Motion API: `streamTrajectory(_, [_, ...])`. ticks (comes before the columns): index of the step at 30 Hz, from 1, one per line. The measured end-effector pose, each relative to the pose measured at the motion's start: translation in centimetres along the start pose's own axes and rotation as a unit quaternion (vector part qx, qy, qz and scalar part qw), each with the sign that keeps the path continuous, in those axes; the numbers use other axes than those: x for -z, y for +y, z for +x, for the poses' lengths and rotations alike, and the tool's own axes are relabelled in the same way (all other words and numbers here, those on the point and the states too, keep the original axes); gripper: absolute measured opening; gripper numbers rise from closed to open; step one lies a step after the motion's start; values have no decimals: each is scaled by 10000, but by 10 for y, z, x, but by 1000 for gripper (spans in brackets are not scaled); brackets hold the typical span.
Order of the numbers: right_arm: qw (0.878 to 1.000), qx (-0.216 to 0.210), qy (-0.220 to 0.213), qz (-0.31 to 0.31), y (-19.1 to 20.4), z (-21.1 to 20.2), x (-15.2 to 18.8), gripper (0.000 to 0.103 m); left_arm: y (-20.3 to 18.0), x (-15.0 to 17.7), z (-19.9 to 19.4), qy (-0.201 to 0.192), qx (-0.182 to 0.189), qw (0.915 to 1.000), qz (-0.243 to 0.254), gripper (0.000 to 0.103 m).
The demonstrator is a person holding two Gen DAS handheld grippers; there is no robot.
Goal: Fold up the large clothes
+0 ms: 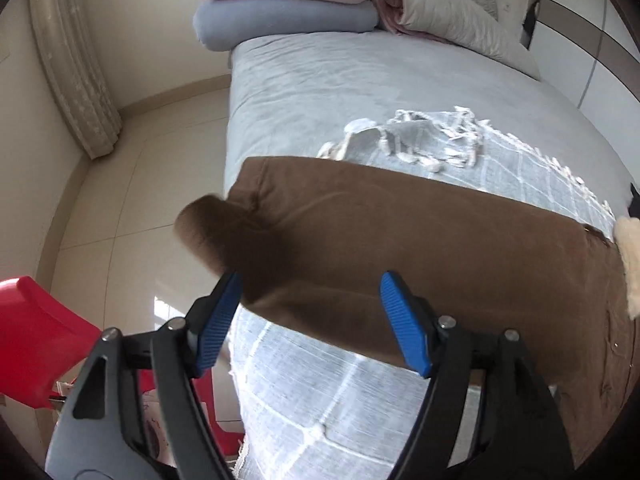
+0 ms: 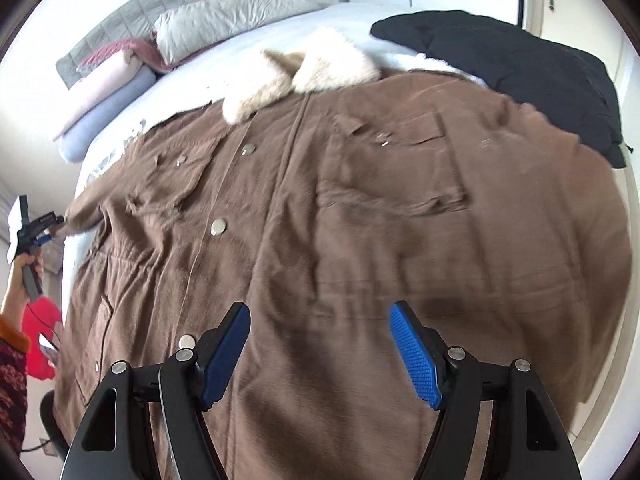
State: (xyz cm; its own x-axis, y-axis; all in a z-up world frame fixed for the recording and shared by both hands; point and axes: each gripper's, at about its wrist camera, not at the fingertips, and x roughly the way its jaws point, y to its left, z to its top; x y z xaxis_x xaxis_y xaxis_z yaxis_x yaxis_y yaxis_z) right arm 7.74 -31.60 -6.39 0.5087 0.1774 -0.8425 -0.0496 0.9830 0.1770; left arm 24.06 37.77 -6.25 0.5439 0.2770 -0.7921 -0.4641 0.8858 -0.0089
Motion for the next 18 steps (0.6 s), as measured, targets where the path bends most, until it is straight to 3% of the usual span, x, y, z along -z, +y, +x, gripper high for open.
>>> streamTrajectory(4, [9983, 159, -299, 465, -47, -33, -4, 74, -46, 7, -36, -76, 665, 9967, 463, 79])
streamTrajectory(10, [9888, 890, -661, 997, -127, -66, 7, 77, -124, 33, -79, 204, 1734, 9793, 1021, 79])
streamTrajectory(16, [9856, 1376, -476, 858, -159, -42, 13, 77, -191, 86, -114, 422, 2362, 9563, 1669, 80])
streamTrajectory(18, [9882, 1299, -240, 776, -165, -21, 15, 76, -212, 109, -122, 522, 2510, 9467, 1949, 80])
